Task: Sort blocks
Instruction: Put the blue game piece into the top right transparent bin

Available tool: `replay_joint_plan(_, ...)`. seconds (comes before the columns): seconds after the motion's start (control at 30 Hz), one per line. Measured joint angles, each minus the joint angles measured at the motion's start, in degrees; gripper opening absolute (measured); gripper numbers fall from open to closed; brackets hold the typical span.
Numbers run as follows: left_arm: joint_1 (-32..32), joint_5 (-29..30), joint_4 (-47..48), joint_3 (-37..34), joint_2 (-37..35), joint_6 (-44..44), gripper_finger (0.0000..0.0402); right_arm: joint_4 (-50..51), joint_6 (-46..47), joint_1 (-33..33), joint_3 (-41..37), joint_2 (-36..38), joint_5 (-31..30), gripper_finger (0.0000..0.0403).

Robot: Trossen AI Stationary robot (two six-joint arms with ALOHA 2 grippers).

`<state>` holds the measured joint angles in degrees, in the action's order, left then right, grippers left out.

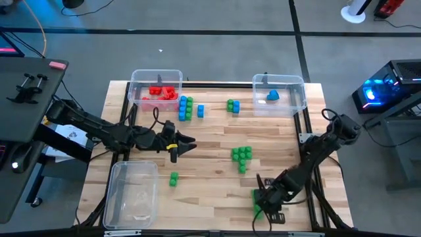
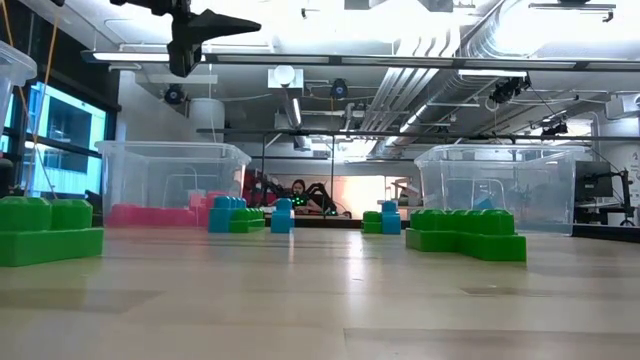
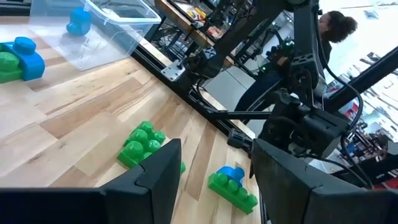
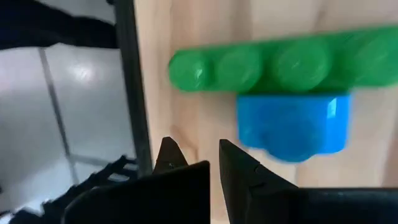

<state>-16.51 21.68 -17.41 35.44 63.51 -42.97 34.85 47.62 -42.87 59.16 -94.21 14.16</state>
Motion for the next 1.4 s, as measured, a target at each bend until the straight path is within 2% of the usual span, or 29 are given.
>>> replay_joint_plan(0.27, 0.00, 0.03, 1.24, 0.00, 0.01, 0.05, 0.0184, -4.03, -6.27, 0.93, 0.00, 0.02, -0.85, 0.0000)
replay_joint_plan(0.43, 0.00, 0.05, 2.08, 0.00, 0.02, 0.05, 0.0184, -2.75, -9.29, 1.98, 0.00, 0.02, -6.63, 0.0000)
replay_joint_plan(0.53, 0.00, 0.10, 2.56, 0.00, 0.02, 0.05, 0.0184, 0.21, -10.64, 2.66, 0.00, 0.02, -6.66, 0.0000)
replay_joint_plan(0.7, 0.00, 0.18, 3.10, 0.00, 0.02, 0.10, 0.0184, 10.86, -14.10, 2.77, 0.00, 0.02, -6.43, 0.0000)
replay_joint_plan(0.8, 0.00, 0.20, 3.11, 0.00, 0.02, 0.10, 0.0184, 15.81, -17.47, 3.09, 0.00, 0.02, -8.11, 0.0000)
replay_joint_plan(1.03, 0.04, 0.20, 3.10, 0.00, 0.02, 0.14, 0.0184, 17.64, -17.87, 6.21, 2.10, 4.80, -10.25, 0.0000)
replay_joint_plan(1.13, 0.04, 0.20, 3.10, 0.00, 0.02, 0.14, 0.0184, 19.90, -10.26, 6.41, 4.20, 8.73, -10.53, 0.0000)
replay_joint_plan(1.27, 0.04, 0.18, 3.15, 0.00, 0.02, 0.13, 0.0184, 18.67, 11.88, 4.52, 4.61, 13.41, -10.66, 0.0000)
replay_joint_plan(1.3, 0.04, 0.17, 3.31, 0.00, 0.02, 0.12, 0.0184, 18.52, 14.60, 3.38, 4.65, 14.03, -10.43, 0.0000)
replay_joint_plan(1.33, 0.04, 0.17, 3.48, 0.00, 0.02, 0.12, 0.0184, 18.59, 15.29, 2.22, 4.66, 14.35, -9.99, 0.0000)
replay_joint_plan(1.4, 0.04, 0.16, 3.87, 0.00, 0.02, 0.12, 0.0184, 19.32, 11.07, 0.15, 4.64, 14.40, -9.31, 0.0004)
